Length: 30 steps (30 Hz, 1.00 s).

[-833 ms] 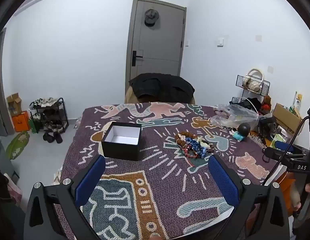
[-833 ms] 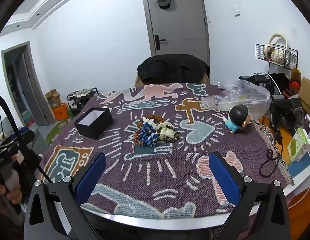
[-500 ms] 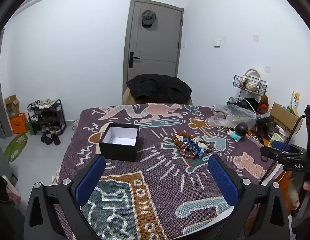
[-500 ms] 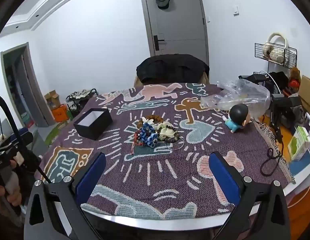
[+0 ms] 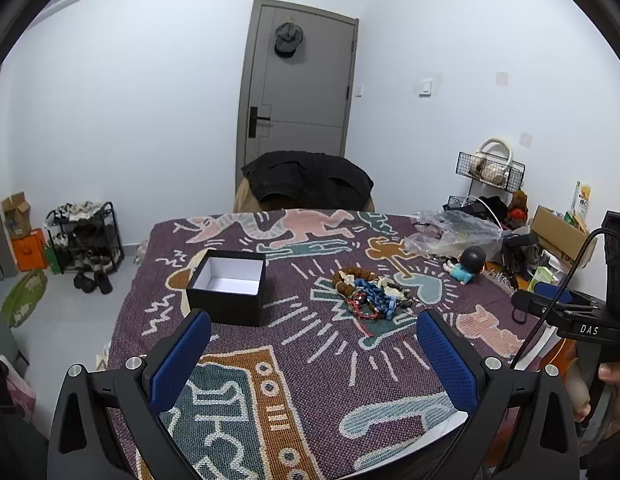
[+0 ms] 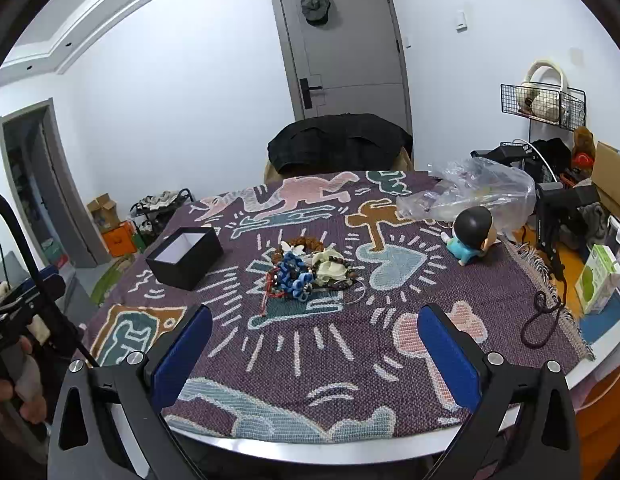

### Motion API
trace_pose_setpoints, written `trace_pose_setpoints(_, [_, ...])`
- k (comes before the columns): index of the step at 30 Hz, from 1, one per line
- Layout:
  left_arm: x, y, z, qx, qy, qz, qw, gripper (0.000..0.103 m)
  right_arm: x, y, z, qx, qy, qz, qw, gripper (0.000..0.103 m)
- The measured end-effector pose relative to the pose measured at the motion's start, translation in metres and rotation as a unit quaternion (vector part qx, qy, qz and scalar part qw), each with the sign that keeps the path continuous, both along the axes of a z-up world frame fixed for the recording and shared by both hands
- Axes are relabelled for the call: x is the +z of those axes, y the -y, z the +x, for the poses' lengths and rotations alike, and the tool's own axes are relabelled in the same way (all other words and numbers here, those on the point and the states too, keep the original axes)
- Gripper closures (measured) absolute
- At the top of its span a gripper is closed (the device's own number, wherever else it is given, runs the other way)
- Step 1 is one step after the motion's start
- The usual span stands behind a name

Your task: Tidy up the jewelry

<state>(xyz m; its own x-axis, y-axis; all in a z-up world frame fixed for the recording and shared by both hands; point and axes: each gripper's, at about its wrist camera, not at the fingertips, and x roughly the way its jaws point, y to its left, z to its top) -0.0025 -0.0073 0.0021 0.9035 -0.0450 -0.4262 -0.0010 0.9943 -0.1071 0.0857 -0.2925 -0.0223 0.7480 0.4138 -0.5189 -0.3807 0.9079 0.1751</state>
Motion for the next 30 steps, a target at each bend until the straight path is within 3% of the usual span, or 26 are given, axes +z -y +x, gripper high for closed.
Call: trace_pose_setpoints(30, [0.0018,0.0055,-0.0001,-0.008,0.006,0.011,0.9999,0.001,0.0054,-0.0004,-0.0045,-0.022,0.021,-0.02,0.999,0.0])
